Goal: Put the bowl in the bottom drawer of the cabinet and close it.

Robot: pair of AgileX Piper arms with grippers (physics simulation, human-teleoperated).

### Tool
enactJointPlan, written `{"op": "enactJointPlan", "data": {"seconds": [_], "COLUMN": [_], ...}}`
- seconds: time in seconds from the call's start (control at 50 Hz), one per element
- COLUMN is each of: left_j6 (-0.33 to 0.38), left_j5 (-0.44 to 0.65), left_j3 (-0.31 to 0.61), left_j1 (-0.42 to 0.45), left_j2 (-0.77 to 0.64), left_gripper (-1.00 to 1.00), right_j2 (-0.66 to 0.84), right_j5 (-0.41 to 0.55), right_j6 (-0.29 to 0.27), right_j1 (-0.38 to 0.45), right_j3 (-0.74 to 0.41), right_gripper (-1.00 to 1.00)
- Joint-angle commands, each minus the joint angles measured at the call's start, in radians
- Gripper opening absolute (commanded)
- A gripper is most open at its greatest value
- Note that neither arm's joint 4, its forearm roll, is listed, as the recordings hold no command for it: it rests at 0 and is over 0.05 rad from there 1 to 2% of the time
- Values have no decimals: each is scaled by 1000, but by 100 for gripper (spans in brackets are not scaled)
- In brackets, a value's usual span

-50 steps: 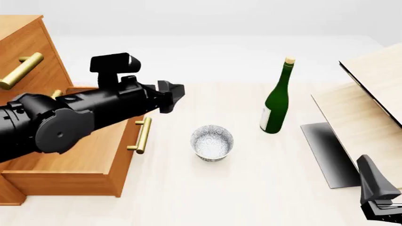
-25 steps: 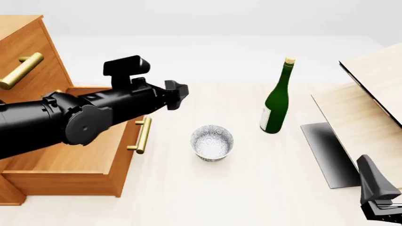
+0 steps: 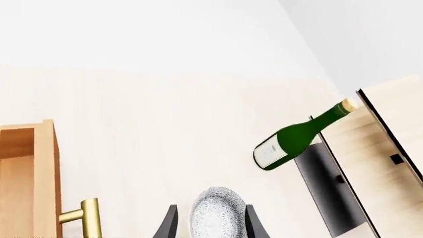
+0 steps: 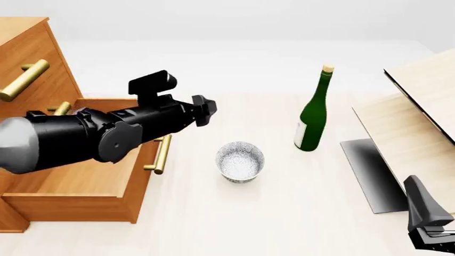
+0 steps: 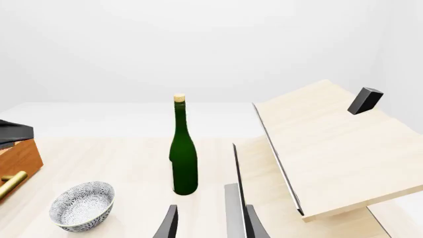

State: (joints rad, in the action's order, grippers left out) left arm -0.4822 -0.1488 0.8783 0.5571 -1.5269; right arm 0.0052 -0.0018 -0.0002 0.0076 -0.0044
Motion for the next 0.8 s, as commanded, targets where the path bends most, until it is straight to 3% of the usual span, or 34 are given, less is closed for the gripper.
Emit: {"op": "enactJointPlan", "data": {"seconds": [0.02, 0.8], "left_j6": [-37, -121], "left_j5": [-22, -70], "left_j3": [2, 31], "left_j1": [-8, 18], "left_j2": [-55, -206], "left_gripper": [100, 100], "right_j2": [0, 0], "right_j5": [0, 0], "right_j6": [0, 0], "right_j1": [0, 0], "right_j3": [0, 0], "right_gripper": [100, 100]}}
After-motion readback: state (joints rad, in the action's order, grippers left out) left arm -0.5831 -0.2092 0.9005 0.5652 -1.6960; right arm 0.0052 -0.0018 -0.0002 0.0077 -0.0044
